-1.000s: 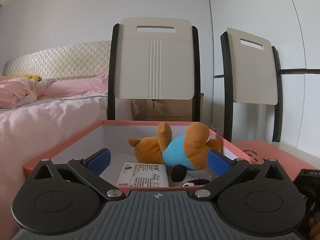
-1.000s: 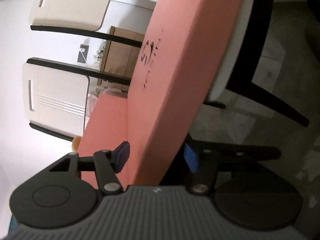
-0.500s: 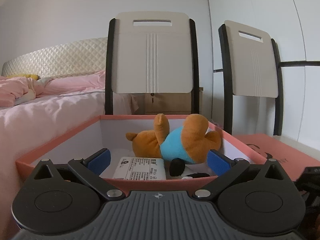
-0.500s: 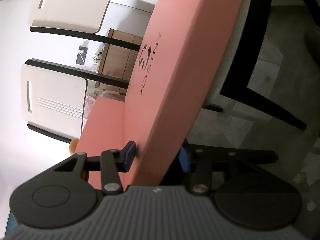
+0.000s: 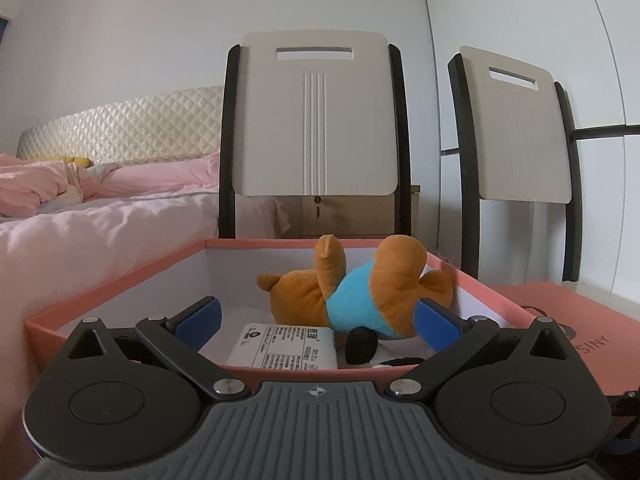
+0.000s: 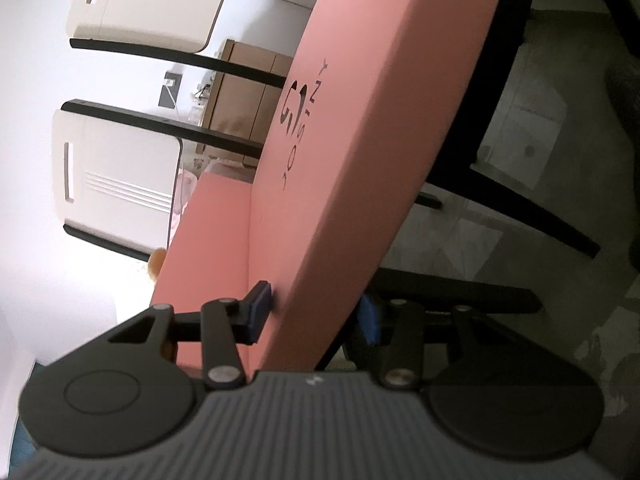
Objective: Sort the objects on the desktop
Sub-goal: 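Lift the pink lid with the right gripper and swing it toward the box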
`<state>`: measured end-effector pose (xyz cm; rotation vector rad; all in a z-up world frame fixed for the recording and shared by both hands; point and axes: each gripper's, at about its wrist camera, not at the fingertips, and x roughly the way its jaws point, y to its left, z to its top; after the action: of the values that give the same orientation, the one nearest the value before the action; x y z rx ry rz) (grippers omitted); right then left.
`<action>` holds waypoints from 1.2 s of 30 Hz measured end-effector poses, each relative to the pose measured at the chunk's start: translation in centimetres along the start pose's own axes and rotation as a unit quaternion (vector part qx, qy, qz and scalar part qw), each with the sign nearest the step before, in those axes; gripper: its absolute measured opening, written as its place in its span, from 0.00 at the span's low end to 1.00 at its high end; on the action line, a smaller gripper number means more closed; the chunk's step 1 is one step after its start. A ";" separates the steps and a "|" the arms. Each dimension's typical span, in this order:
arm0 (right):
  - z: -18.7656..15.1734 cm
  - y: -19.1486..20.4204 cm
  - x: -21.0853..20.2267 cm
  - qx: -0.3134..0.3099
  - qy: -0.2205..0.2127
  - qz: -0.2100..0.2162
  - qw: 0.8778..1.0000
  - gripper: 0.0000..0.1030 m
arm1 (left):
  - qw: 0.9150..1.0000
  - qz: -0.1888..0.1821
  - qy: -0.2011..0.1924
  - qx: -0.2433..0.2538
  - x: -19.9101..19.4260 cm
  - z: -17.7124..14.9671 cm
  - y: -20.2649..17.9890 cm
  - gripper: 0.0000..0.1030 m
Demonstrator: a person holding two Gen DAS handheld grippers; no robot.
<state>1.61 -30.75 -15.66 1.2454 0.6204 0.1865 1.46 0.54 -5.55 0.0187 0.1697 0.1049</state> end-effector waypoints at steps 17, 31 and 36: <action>-0.3 -0.3 -1.8 -0.022 0.023 0.011 0.999 0.46 | 0.999 -0.038 0.013 -0.001 0.4 0.2 -0.2 1.00; -0.6 -0.3 -3.1 -0.068 0.049 0.024 0.996 0.65 | 0.995 -0.093 0.002 -0.021 -3.4 0.1 -0.5 1.00; -0.2 0.2 -4.8 -0.127 0.024 -0.006 0.992 0.79 | 0.993 -0.113 0.008 -0.027 -4.5 0.1 -0.4 1.00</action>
<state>-2.39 -32.70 -13.88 0.9946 0.6245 0.2778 -2.87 -0.34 -4.74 -0.0551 0.1843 -0.1163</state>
